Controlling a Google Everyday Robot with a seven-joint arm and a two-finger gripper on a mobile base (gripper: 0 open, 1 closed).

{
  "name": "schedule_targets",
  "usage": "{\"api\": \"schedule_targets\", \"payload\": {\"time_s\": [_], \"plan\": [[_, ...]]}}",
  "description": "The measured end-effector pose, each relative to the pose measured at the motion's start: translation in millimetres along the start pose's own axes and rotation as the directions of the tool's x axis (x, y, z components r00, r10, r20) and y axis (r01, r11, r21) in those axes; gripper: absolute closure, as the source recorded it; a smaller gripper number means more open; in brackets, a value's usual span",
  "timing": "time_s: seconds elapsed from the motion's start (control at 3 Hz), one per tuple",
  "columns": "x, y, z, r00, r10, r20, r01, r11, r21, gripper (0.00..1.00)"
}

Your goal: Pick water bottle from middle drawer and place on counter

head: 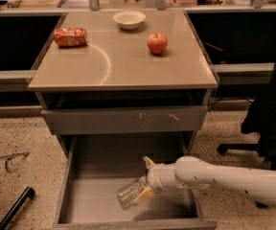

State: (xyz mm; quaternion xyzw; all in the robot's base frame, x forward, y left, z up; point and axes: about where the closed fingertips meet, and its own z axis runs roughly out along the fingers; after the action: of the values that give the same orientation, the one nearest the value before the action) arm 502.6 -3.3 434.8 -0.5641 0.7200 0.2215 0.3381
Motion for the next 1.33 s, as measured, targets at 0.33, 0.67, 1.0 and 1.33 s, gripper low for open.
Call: {"api": "schedule_targets", "payload": {"time_s": [0.33, 0.67, 1.0, 1.33], "plan": [[17.2, 2.5, 20.0, 1.0, -0.003, 0.025, 0.004, 0.9999, -0.015, 0.0], [28.8, 8.4, 33.0, 1.0, -0.013, 0.017, 0.013, 0.9985, -0.053, 0.0], [31.9, 13.5, 44.1, 0.999, -0.033, -0.021, 0.03, 0.9915, -0.126, 0.0], [35.9, 18.5, 55.9, 0.998, -0.037, -0.041, 0.028, 0.9812, -0.191, 0.19]]}}
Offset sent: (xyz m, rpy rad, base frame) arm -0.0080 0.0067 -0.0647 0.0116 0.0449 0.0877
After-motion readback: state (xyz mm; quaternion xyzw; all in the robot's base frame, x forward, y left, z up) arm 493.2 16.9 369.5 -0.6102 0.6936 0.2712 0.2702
